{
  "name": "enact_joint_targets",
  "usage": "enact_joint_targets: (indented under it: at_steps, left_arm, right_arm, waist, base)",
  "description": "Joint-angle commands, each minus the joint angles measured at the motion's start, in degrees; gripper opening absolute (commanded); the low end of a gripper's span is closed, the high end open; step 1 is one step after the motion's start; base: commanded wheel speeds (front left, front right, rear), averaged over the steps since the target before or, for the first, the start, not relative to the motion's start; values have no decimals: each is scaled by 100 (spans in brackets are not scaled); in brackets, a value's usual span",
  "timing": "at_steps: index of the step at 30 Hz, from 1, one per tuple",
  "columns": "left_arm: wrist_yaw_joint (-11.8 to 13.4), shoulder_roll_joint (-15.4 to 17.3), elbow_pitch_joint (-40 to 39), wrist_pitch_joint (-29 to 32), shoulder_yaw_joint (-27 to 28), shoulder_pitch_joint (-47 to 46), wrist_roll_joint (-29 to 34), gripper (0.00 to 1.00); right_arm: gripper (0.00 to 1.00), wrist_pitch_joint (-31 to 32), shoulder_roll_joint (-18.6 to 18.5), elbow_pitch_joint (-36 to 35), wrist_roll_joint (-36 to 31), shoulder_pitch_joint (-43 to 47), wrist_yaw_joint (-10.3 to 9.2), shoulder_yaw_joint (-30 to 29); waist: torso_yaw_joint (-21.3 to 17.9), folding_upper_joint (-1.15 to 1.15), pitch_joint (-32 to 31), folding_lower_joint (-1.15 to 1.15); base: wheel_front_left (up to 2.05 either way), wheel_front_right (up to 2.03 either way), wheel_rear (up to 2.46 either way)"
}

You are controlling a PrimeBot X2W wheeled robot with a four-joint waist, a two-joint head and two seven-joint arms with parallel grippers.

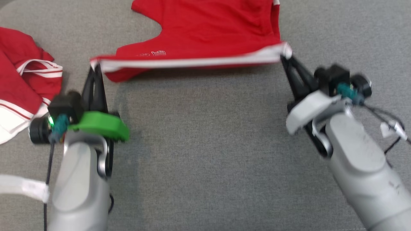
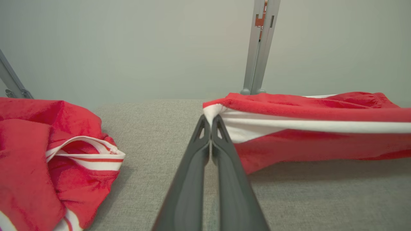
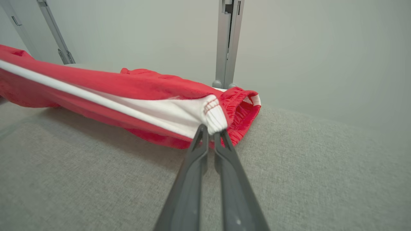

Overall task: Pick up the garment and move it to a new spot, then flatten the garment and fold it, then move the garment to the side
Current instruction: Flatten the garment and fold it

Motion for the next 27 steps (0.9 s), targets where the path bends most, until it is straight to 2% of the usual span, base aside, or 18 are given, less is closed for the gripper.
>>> enact_joint_targets:
  at_steps: [1, 8, 12, 16, 27]
  left_arm:
    - [19, 33, 32, -3, 78, 318, -91, 0]
    - [127, 26, -13, -3, -73, 1484, -515, 0]
    - [185, 28, 22, -3, -78, 2121, -589, 0]
    - [123, 30, 14, -3, -82, 2713, -463, 0]
    - [-7, 28, -205, -2, 223, 3651, -247, 0]
  right_arm:
    - [0, -18, -64, -34, 140, 356, -14, 12]
    - [0, -18, -95, -254, 449, 1619, -14, 379]
    - [0, -18, -114, -278, 559, 2217, -14, 520]
    - [0, -18, -58, -302, 691, 2815, -14, 590]
    - [0, -18, -195, -442, 997, 3765, -14, 1167]
  waist:
    - [-3, 0, -354, 0]
    - [40, 0, -1015, 0]
    - [82, 0, -1487, 0]
    - [120, 0, -1939, 0]
    - [2, 0, -2301, 0]
  base:
    - [0, 0, 0]
    - [0, 0, 0]
    - [0, 0, 0]
    - [0, 0, 0]
    - [0, 0, 0]
